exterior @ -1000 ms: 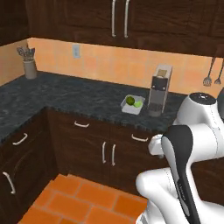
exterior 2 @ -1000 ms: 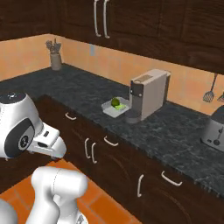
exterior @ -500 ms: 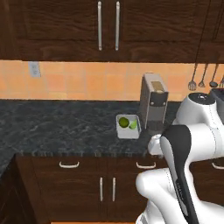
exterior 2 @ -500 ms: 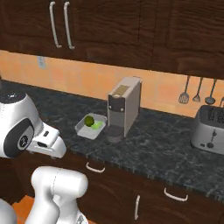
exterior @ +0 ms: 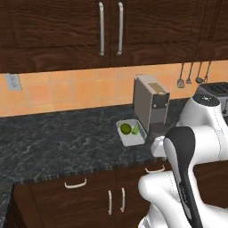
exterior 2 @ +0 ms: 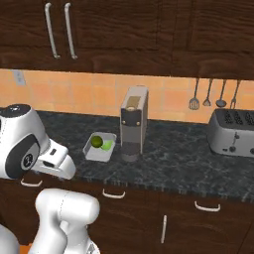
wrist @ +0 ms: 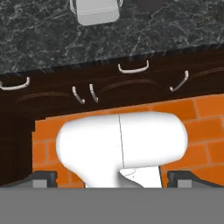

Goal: Take the meat container that has the fish and place it on the second highest rack of the freezer. Then take the vegetable container that has the lemon wedge and lime and place it on the highest rack of the freezer.

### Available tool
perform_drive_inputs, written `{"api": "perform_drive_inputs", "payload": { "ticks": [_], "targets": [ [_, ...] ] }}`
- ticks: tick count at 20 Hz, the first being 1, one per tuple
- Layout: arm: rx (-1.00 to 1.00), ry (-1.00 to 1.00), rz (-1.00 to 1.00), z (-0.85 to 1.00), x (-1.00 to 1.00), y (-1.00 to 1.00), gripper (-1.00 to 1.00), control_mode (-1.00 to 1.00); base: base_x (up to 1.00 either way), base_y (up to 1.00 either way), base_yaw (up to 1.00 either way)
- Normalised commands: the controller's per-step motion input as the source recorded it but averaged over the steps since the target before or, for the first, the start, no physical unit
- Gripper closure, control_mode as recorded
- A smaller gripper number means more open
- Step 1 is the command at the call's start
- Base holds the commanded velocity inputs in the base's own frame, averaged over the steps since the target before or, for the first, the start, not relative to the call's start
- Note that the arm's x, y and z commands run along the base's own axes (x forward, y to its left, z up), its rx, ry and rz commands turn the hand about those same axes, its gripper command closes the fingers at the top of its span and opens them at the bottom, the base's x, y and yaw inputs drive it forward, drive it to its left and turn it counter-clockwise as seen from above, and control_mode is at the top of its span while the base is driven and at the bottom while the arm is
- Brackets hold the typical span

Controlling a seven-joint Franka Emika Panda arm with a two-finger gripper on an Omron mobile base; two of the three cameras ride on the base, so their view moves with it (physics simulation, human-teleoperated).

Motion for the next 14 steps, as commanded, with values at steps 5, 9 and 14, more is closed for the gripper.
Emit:
{"api": "perform_drive_inputs", "payload": {
  "ticks": [5, 9, 14],
  "targets": [
    [0.00, 0.00, 0.00, 0.00, 0.00, 0.00, -1.00, 1.00, 0.60, 0.64, -0.01],
    [0.00, 0.00, 0.00, 0.00, 0.00, 0.00, -1.00, 1.00, 0.82, 0.00, 0.00],
    [0.00, 0.00, 0.00, 0.00, 0.00, 0.00, -1.00, 1.00, 0.20, 0.00, 0.00]
  ]
}}
